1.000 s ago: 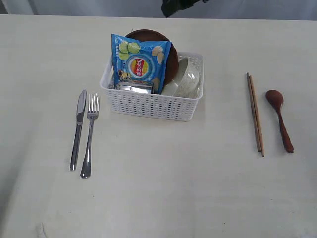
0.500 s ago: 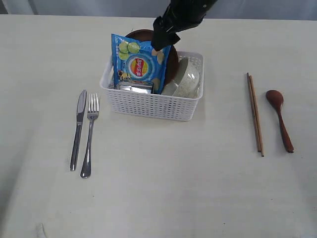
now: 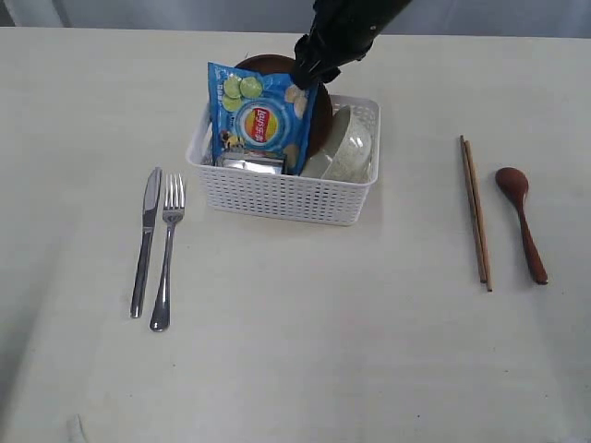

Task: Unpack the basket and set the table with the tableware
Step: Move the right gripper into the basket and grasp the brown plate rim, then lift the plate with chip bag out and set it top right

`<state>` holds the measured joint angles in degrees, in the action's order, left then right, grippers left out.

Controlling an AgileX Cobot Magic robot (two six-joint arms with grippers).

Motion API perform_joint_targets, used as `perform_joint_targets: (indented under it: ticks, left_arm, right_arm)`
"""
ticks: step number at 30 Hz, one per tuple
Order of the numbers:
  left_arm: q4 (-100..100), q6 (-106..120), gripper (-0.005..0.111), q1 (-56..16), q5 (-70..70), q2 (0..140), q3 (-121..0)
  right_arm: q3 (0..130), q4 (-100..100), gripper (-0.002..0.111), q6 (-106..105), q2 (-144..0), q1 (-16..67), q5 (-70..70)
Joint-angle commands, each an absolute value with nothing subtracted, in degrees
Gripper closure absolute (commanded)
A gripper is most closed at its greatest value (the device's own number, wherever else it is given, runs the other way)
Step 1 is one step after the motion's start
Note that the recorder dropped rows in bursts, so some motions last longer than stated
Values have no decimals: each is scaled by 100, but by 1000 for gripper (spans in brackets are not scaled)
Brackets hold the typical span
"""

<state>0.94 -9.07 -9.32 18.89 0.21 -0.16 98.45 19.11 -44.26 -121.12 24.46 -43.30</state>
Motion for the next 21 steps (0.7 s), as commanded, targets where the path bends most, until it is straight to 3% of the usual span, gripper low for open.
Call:
perform_joint_targets:
  ticks: [1,3,21]
  left_arm:
    - [111,-904,107,-926,1825,0,0]
    - [111,-904,107,-926,1825,0,0]
    - [111,-904,107,-926,1825,0,0]
  right_arm:
    - [9853,1790,97,-4502,-12099,2445,-4192]
    - [9853,1775,108,-4528,-12099,2445,-4205]
    - [9853,1807,109,-4770,-11086,2409,-4203]
